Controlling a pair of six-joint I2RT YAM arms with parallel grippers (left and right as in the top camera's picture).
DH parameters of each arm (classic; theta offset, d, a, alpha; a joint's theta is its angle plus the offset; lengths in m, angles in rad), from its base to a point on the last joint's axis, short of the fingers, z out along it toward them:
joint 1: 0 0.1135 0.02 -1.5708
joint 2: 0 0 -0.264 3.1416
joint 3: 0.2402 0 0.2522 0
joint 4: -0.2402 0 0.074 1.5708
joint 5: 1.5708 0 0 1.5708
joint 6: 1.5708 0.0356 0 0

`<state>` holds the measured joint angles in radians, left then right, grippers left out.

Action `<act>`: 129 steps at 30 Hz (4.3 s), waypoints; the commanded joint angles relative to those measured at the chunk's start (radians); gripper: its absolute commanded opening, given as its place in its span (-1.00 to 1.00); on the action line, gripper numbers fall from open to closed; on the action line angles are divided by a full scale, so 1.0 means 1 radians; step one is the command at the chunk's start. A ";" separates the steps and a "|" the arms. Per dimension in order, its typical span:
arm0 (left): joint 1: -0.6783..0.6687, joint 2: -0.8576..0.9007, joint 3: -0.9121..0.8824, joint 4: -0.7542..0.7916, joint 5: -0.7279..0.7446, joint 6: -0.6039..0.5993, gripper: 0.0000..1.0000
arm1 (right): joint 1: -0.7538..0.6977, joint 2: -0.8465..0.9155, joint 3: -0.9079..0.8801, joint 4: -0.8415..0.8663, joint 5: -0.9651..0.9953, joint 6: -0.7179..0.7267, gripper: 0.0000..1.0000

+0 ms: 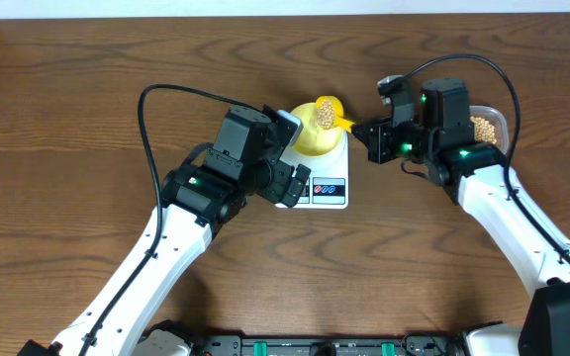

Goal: Scoop item into bowl and weigh 50g on scale
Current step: 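Tilt the scoop with the right gripper to pour soybeans into the bowl, then hold the tilted scoop over the bowl, shaking soybeans out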

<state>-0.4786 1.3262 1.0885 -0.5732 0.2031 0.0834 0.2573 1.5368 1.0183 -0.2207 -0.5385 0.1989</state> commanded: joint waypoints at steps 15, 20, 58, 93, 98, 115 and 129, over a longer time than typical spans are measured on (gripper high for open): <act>0.004 -0.002 0.003 0.003 -0.013 0.010 0.96 | 0.021 -0.016 0.011 0.027 0.041 -0.057 -0.97; 0.004 -0.002 0.003 0.003 -0.013 0.010 0.96 | 0.021 -0.017 0.011 0.038 0.032 -0.058 -0.98; 0.004 -0.002 0.003 0.003 -0.013 0.010 0.96 | 0.021 -0.017 0.011 0.044 0.032 -0.156 -0.98; 0.004 -0.002 0.003 0.003 -0.013 0.010 0.96 | 0.045 -0.017 0.011 0.027 -0.005 -0.313 -0.98; 0.004 -0.002 0.003 0.003 -0.013 0.010 0.96 | 0.045 -0.017 0.011 0.026 -0.002 -0.313 -0.98; 0.004 -0.002 0.003 0.003 -0.013 0.010 0.96 | 0.045 -0.017 0.011 0.026 0.017 -0.373 -0.98; 0.004 -0.002 0.003 0.003 -0.013 0.010 0.96 | 0.045 -0.017 0.011 0.023 0.016 -0.385 -0.98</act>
<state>-0.4786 1.3262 1.0885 -0.5732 0.2031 0.0834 0.2943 1.5368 1.0183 -0.1978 -0.5224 -0.1589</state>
